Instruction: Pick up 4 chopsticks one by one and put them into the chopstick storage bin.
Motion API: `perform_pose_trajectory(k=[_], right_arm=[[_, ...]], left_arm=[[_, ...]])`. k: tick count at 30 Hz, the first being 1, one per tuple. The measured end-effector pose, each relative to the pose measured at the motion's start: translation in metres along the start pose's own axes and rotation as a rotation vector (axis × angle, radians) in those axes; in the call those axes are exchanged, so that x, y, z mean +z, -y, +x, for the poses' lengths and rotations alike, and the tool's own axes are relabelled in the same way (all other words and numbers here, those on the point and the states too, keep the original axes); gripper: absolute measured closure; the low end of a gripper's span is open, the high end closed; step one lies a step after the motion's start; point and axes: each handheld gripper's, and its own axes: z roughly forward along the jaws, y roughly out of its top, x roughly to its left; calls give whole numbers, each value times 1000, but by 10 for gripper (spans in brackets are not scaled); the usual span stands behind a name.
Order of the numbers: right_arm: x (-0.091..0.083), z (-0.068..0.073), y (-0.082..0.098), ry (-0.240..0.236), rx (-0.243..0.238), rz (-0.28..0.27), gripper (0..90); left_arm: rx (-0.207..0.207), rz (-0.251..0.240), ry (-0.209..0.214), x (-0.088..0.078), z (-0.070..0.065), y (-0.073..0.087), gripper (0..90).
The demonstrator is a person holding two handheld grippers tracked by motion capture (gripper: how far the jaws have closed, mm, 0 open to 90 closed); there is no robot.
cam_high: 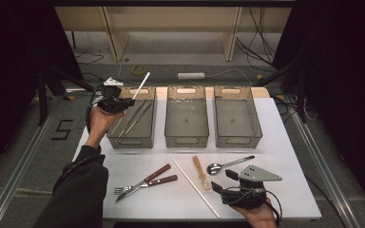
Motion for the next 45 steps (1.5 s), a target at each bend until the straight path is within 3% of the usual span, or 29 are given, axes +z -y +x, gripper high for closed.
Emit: perform_pose_trajectory(k=[10, 13, 23, 31, 35, 40, 43, 45], right_arm=[[0, 0, 0, -4, 6, 0, 332], [0, -1, 0, -4, 7, -3, 332], [1, 0, 0, -13, 5, 3, 332], [1, 1, 1, -12, 2, 6, 333], [1, 1, 1, -11, 0, 7, 333], [1, 1, 1, -12, -1, 4, 333], [1, 1, 1, -14, -1, 4, 333], [1, 2, 1, -16, 1, 6, 332]], left_arm=[[-37, -18, -8, 14, 11, 8, 838], [-18, -5, -23, 17, 10, 11, 837], [-37, 20, -34, 28, 16, 24, 835], [-48, 23, -15, 33, 15, 32, 831], [-32, 22, -2, 33, 13, 34, 822], [-43, 7, 13, 27, 10, 32, 666], [-93, 4, 27, 20, 7, 28, 524], [-105, -9, 50, 14, 4, 27, 450]])
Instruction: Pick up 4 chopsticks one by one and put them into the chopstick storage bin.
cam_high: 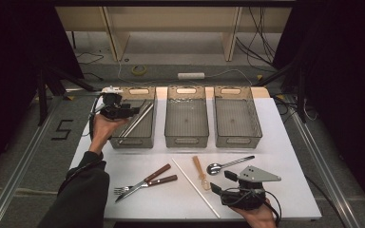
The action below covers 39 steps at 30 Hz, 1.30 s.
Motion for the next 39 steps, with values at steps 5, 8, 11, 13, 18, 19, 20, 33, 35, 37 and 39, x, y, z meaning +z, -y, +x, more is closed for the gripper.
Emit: perform_pose_trajectory(k=[5, 8, 11, 13, 18, 19, 20, 33, 35, 37, 39], right_arm=[[1, 1, 0, -3, 0, -2, 332], [1, 2, 0, -6, 2, 1, 332], [1, 3, 0, -11, 0, 3, 332], [1, 3, 0, -12, -1, 2, 332], [2, 4, 0, -27, -6, 3, 331], [2, 5, 0, -28, -7, 1, 331], [2, 5, 0, -30, -6, 3, 331], [4, 13, 2, -52, -18, 23, 320], [3, 15, 2, -48, -24, 27, 319], [3, 16, 3, -47, -20, 35, 319], [4, 17, 5, -46, -22, 44, 315]], left_arm=[[-31, -28, 66, -13, -10, 2, 295], [4, -36, 91, -19, -20, 4, 225], [39, -38, 128, -23, -33, 4, 193], [58, -37, 133, -25, -41, 4, 175], [78, -40, 142, -32, -57, 7, 154], [79, -36, 144, -33, -61, 9, 154], [82, -31, 136, -34, -64, 10, 150], [190, -39, 200, -57, -119, 47, 150], [181, -36, 213, -60, -122, 53, 150], [191, -44, 221, -63, -124, 59, 150], [210, -43, 209, -67, -127, 64, 150]])
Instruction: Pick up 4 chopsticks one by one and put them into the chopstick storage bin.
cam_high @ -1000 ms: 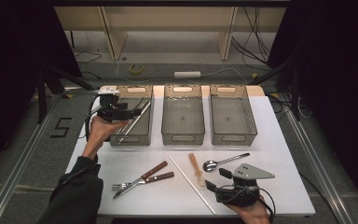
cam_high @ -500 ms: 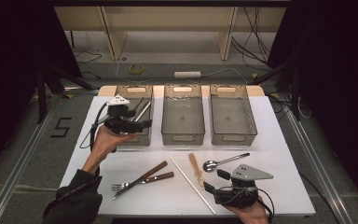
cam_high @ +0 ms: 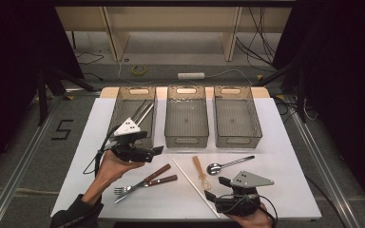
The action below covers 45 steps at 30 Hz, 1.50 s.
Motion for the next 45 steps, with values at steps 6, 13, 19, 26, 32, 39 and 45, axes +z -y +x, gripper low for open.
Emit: perform_pose_trajectory(k=[6, 13, 19, 26, 32, 39, 45], right_arm=[[3, 3, 5, 4, -3, 32, 312], [8, 7, 11, 25, -20, 93, 325], [11, 10, 16, 48, -39, 138, 362], [8, 13, 24, 64, -41, 158, 412], [9, 14, 30, 61, -37, 190, 453], [12, 16, 33, 62, -47, 218, 519], [15, 17, 35, 68, -52, 252, 604]], left_arm=[[2, -23, 34, -10, -8, 10, 148], [2, -22, 53, -10, -15, 18, 148], [-5, -23, 54, -8, -20, 25, 148], [8, -27, 68, -8, -26, 29, 148], [24, -15, 85, -5, -31, 32, 148], [34, 2, 92, -2, -35, 34, 149], [48, 32, 114, 1, -38, 35, 151]])
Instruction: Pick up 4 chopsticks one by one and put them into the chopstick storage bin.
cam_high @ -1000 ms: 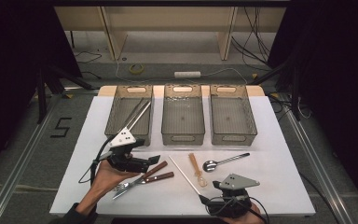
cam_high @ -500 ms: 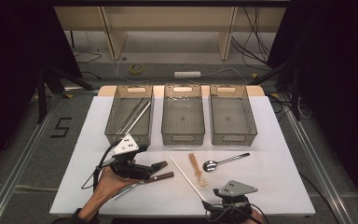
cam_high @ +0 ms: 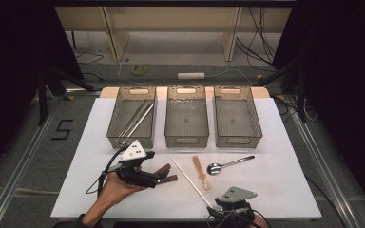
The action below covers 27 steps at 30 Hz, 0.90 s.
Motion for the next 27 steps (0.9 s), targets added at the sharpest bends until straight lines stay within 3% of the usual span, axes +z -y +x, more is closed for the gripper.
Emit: perform_pose_trajectory(k=[27], right_arm=[[11, 1, 3, 29, -24, 76, 830]], left_arm=[[24, 45, 28, 8, -4, 2, 156]])
